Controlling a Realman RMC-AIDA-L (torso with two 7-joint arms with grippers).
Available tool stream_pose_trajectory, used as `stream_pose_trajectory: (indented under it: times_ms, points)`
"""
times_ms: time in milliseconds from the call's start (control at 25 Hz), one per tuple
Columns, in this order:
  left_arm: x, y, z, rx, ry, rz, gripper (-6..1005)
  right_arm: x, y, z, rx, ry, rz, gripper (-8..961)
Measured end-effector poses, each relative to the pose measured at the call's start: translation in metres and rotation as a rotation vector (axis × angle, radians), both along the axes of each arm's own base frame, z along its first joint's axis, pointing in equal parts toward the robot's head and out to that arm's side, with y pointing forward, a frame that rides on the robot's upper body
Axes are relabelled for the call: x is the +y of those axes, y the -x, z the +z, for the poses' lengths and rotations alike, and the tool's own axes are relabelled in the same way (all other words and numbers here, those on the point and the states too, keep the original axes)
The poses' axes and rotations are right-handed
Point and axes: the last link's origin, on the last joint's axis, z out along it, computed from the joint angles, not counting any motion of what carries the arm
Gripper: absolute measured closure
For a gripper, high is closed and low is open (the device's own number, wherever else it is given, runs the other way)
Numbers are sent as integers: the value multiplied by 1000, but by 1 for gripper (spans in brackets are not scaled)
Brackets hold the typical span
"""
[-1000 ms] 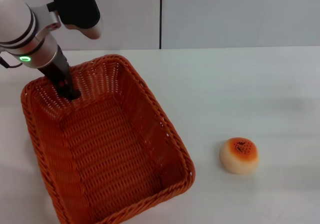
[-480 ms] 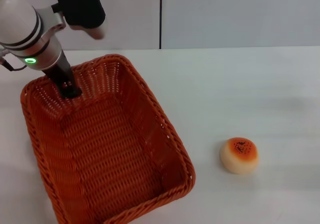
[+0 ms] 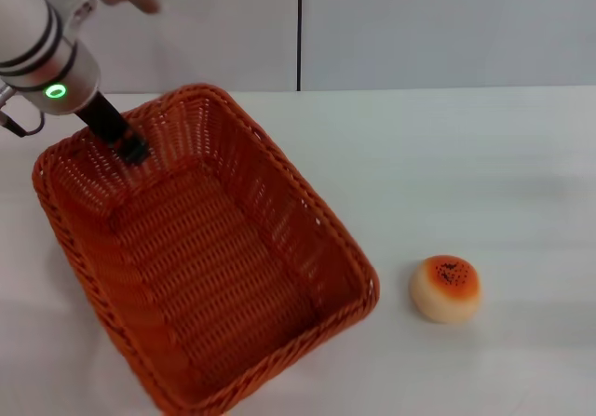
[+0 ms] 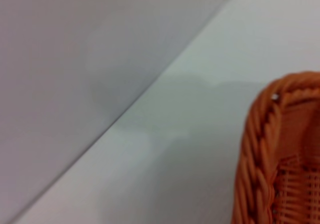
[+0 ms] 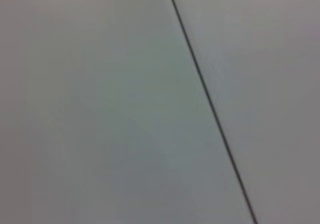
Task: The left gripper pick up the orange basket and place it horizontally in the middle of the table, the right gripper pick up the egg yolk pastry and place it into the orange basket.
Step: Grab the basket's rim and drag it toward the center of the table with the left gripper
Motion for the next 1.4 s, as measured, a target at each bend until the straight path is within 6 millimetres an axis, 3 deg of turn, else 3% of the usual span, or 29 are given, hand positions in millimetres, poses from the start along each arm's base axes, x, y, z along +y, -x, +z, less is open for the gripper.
stream_pose_trajectory:
  times_ms: [80, 160, 400, 680, 1120, 1400]
  points:
    - [1, 2, 2, -16, -21, 28, 703, 1, -1, 6, 5, -21, -1, 407]
    - [5, 12, 9, -112, -130, 207, 705, 3, -3, 15, 4, -37, 4, 407]
    - [8, 24, 23, -234, -241, 428, 721, 11, -10, 46, 29, -59, 10, 407]
    - [2, 49, 36, -353, -275, 612, 758, 19, -23, 73, 55, -70, -33, 407]
    - [-18, 70, 46, -314, -263, 678, 852, 19, -29, 83, 45, -69, -48, 407]
    - [-22, 51, 53, -270, -263, 582, 864, 20, -29, 84, 45, -69, -46, 408]
